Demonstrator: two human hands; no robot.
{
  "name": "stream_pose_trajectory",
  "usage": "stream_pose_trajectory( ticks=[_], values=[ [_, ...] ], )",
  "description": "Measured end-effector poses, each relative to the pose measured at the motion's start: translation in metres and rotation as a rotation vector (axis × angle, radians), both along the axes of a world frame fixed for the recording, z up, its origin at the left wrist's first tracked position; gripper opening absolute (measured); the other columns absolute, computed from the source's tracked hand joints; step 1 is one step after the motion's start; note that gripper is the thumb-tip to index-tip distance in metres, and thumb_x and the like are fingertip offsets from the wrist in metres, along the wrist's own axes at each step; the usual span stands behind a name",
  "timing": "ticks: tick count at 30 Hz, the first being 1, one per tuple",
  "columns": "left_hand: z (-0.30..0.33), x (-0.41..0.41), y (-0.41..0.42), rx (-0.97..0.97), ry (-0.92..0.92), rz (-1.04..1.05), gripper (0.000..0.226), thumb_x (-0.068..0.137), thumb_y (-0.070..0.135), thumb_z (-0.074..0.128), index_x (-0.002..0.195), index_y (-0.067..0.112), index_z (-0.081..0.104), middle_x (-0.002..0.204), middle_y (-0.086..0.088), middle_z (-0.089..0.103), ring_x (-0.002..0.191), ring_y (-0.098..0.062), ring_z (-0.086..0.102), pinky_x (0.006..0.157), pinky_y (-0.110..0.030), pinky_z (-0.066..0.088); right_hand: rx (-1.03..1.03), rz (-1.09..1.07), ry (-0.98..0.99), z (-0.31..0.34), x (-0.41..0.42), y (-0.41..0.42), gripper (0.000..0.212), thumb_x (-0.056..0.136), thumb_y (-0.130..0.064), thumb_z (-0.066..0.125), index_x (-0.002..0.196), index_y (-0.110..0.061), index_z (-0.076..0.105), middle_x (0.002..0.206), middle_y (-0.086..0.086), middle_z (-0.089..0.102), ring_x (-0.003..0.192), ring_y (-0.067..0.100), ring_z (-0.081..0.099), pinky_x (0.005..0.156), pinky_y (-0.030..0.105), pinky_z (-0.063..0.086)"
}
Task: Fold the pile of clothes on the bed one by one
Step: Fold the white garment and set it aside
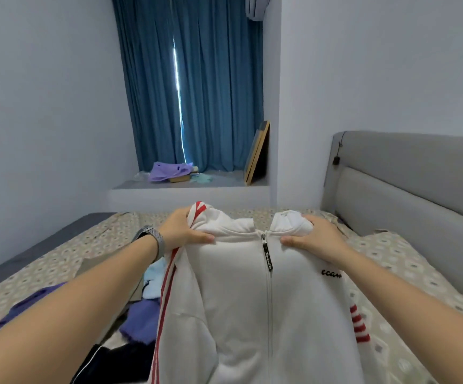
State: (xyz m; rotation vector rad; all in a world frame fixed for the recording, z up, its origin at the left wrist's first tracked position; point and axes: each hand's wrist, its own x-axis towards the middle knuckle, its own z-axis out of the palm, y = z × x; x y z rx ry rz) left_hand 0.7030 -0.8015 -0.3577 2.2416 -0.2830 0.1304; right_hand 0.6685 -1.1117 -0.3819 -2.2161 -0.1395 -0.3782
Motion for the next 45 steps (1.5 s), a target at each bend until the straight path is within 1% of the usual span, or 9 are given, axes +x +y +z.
stream_pose_trajectory(
  ticks=[6,9,13,17,22,26,31,41,45],
  values=[
    [-0.116,0.086,0.018,0.515,0.404,-0.193,0.099,0.069,0.023,0.084,0.148,0.025,0.025,0.142,0.005,0.045,0.131,-0.020,0.043,0.110,-0.035,0.037,-0.146,0.110,0.222,-0.114,0.086,-0.009,0.096,0.071,-0.018,0.084,0.149,-0.027,0.028,0.127,-0.015,0.050,0.129,0.015,0.042,0.089,0.016,0.031],
    [-0.169,0.116,0.008,0.635,0.186,0.053,0.083,0.080,0.014,0.071,0.149,0.010,0.026,0.143,-0.014,0.045,0.129,-0.032,0.046,0.102,-0.033,0.038,-0.248,0.085,0.339,-0.174,0.118,-0.018,0.114,0.073,-0.006,0.081,0.155,-0.021,0.004,0.151,0.007,0.033,0.140,0.025,0.033,0.098,0.019,0.030],
    [-0.235,0.134,-0.011,0.505,0.175,0.494,0.078,0.085,0.032,0.069,0.146,0.008,0.026,0.148,-0.023,0.029,0.135,-0.037,0.032,0.106,-0.048,0.034,-0.224,0.029,0.278,-0.235,0.136,-0.017,0.108,0.073,-0.009,0.081,0.154,-0.017,0.010,0.153,0.010,0.029,0.142,0.027,0.025,0.110,0.033,0.026],
    [-0.326,0.099,-0.031,0.802,0.024,0.139,0.092,0.079,0.078,0.030,0.153,0.034,-0.003,0.162,-0.003,-0.010,0.148,-0.027,-0.011,0.114,-0.056,-0.009,-0.506,0.029,0.448,-0.325,0.127,-0.020,0.095,0.075,-0.067,0.051,0.154,-0.033,0.012,0.161,0.008,0.014,0.148,0.027,0.012,0.118,0.040,0.017],
    [-0.394,0.074,-0.020,1.107,0.029,-0.033,0.092,0.063,0.088,-0.008,0.146,0.050,-0.015,0.157,0.002,-0.027,0.148,-0.029,-0.014,0.107,-0.069,-0.010,-0.768,0.023,0.746,-0.404,0.104,-0.036,0.067,0.099,-0.059,0.026,0.153,-0.040,-0.009,0.163,0.009,-0.009,0.150,0.029,-0.009,0.121,0.049,0.002],
    [-0.399,0.083,-0.030,1.191,0.084,0.028,0.076,0.085,0.079,0.017,0.145,0.049,-0.018,0.157,0.000,-0.028,0.147,-0.030,-0.017,0.106,-0.071,-0.010,-0.737,0.017,0.767,-0.408,0.098,-0.042,0.064,0.100,-0.057,0.027,0.153,-0.041,-0.006,0.163,0.009,-0.009,0.150,0.029,-0.011,0.120,0.048,0.002],
    [-0.380,0.043,-0.057,0.960,0.218,0.041,0.067,0.099,0.043,0.037,0.153,0.035,-0.001,0.162,-0.006,-0.009,0.149,-0.026,-0.008,0.116,-0.060,-0.002,-0.722,-0.021,0.737,-0.400,0.071,-0.025,0.064,0.101,-0.053,0.026,0.155,-0.034,-0.003,0.163,0.013,-0.006,0.150,0.034,-0.004,0.121,0.049,0.002],
    [-0.357,-0.140,-0.034,0.479,0.359,-0.036,0.047,0.100,0.033,0.043,0.143,0.015,0.039,0.142,-0.007,0.048,0.132,-0.024,0.043,0.107,-0.030,0.033,-0.463,-0.075,0.628,-0.375,-0.097,-0.018,0.073,0.095,-0.063,0.027,0.148,-0.014,0.036,0.154,0.008,0.036,0.143,0.026,0.031,0.118,0.041,0.021],
    [-0.371,-0.177,-0.018,0.503,0.336,-0.048,0.043,0.102,0.031,0.040,0.145,0.025,0.039,0.145,0.005,0.046,0.132,-0.013,0.044,0.105,-0.023,0.035,-0.422,-0.312,0.459,-0.379,-0.147,-0.042,0.042,0.092,-0.029,0.059,0.129,-0.009,0.057,0.132,0.012,0.057,0.123,0.032,0.049,0.108,0.040,0.032]
  ],
)
